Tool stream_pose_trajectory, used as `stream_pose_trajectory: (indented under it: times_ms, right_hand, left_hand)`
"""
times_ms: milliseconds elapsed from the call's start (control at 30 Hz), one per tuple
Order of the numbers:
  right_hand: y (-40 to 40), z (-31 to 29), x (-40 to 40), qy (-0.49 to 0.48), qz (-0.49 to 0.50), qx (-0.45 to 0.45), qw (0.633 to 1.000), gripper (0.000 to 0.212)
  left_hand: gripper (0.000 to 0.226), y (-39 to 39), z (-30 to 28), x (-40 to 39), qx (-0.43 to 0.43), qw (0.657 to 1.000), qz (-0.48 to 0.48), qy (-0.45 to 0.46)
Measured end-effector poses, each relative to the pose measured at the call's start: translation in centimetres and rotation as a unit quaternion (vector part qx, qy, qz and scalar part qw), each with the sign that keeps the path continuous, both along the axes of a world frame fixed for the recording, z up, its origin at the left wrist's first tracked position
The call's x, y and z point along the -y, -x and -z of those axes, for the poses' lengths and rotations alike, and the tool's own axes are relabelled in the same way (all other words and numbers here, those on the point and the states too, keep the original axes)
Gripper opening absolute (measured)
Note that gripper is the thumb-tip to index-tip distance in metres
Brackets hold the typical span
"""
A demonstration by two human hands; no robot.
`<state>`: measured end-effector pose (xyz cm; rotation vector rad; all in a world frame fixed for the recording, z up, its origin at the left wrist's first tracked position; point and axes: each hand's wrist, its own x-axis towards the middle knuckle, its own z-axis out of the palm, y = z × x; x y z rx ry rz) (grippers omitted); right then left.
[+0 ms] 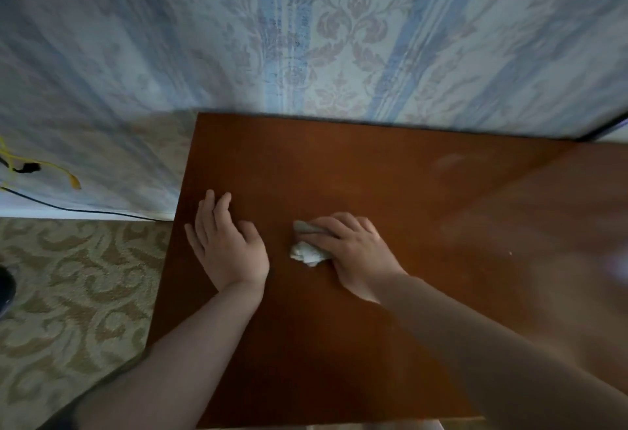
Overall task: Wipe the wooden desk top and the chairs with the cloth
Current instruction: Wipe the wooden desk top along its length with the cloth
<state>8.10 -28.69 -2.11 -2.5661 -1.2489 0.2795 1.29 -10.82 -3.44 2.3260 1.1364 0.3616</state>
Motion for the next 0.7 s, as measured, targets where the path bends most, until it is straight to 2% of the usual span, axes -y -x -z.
stream_pose_trajectory:
  times_ms: [67, 100, 133, 167, 200, 267, 333, 400, 500, 567, 600, 700]
  right_hand:
    - [-1.3, 0.3, 2.9, -0.015, 0.154, -0.006, 0.988, 0.058]
    - [-1.1, 0.3, 3.2, -0.035, 0.246, -0.010, 0.969, 0.058]
    - [-0.4, 0.4, 3.0, -0.052, 0.306, -0.010, 0.950, 0.057]
    - [0.7, 0.5, 2.6, -0.062, 0.319, -0.005, 0.946, 0.055]
    - [1.9, 0.6, 2.3, -0.064, 0.280, 0.003, 0.958, 0.053]
    - [3.7, 0.4, 3.7, -0.031, 0.113, 0.002, 0.993, 0.049]
    - [2.3, -0.5, 6.9, 0.028, 0.006, -0.004, 1.000, 0.050]
    - [0.0, -0.7, 9.6, 0.066, 0.036, -0.018, 0.997, 0.055]
    - [1.0, -0.2, 10.1, -0.020, 0.229, -0.017, 0.973, 0.055]
    - [4.0, 0.6, 8.8, -0.050, 0.297, -0.002, 0.954, 0.046]
    - [5.4, 0.6, 8.5, -0.056, 0.278, -0.011, 0.959, 0.043]
    - [6.2, -0.5, 11.1, -0.010, 0.115, -0.044, 0.992, 0.042]
  left_hand:
    - [0.052, 1.3, 0.0, 2.0, 0.011, 0.997, 0.079, 0.000]
    - [0.053, 2.2, 0.0, 3.6, 0.007, 0.994, 0.107, 0.001]
    - [0.052, 3.2, 0.1, 5.3, 0.001, 0.992, 0.128, 0.001]
    - [0.050, 4.0, 0.2, 6.9, -0.003, 0.990, 0.144, 0.005]
    - [0.046, 4.6, 0.2, 8.3, -0.007, 0.987, 0.160, 0.008]
    - [0.042, 5.1, 0.4, 10.1, -0.027, 0.977, 0.209, -0.004]
    - [0.047, 5.0, 0.5, 10.8, -0.048, 0.963, 0.264, -0.033]
    - [0.050, 4.9, 0.4, 11.0, -0.064, 0.955, 0.284, -0.047]
    - [0.052, 4.7, 0.3, 11.0, -0.088, 0.953, 0.284, -0.061]
    - [0.053, 4.7, 0.3, 11.0, -0.096, 0.951, 0.285, -0.072]
    - [0.053, 4.7, 0.3, 11.0, -0.101, 0.949, 0.288, -0.075]
    - [0.052, 4.7, 0.4, 11.0, -0.107, 0.948, 0.290, -0.078]
